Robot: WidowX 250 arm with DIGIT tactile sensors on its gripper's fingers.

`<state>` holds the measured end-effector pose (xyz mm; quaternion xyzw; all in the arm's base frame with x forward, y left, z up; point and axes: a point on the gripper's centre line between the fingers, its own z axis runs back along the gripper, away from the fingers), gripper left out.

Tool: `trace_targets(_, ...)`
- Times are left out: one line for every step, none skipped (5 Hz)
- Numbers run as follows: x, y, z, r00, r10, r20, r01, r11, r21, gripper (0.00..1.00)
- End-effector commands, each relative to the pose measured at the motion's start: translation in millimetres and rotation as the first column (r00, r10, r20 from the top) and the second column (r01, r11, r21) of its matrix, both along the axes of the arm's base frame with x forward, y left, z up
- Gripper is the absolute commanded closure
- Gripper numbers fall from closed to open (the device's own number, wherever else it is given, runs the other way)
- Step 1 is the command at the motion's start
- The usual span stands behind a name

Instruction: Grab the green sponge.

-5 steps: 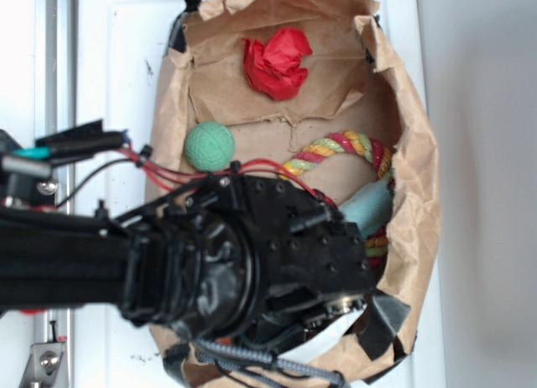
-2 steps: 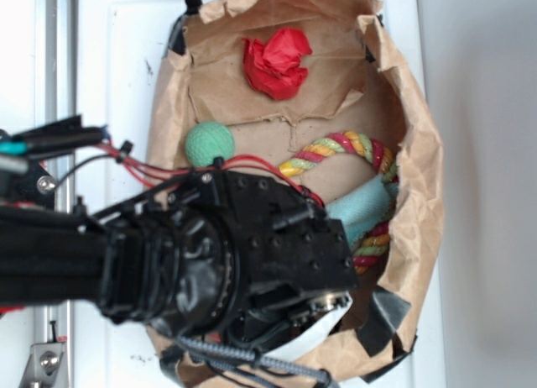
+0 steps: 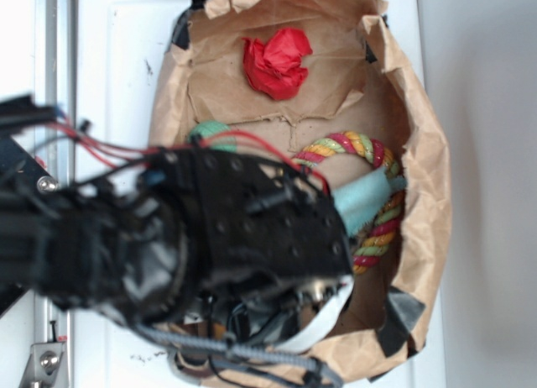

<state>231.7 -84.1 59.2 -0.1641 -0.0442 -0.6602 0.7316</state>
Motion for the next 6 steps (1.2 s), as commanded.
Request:
trace_targets(-11.1, 36.2, 60.8, 0.873, 0.486, -0.032, -0.467, 0.855, 0.226, 1.0)
trace_targets(-15.0, 57.3, 59.7, 0.724, 0.687, -0.062, -0.648, 0.708, 0.281, 1.0)
trace_targets(-18.5, 69.6, 65.0, 0.573, 0.817, -0.072, -0.775, 0.568, 0.277, 1.0)
trace_targets(-19.5, 80.2, 70.2, 0.456, 0.886, -0.083, -0.848, 0.461, 0.261, 1.0)
trace_targets(-6.5, 89.4, 75.5, 0.407, 0.913, -0.041, -0.883, 0.404, 0.238, 1.0)
trace_targets(13.8, 92.9, 79.8, 0.464, 0.882, 0.077, -0.869, 0.436, 0.235, 1.0)
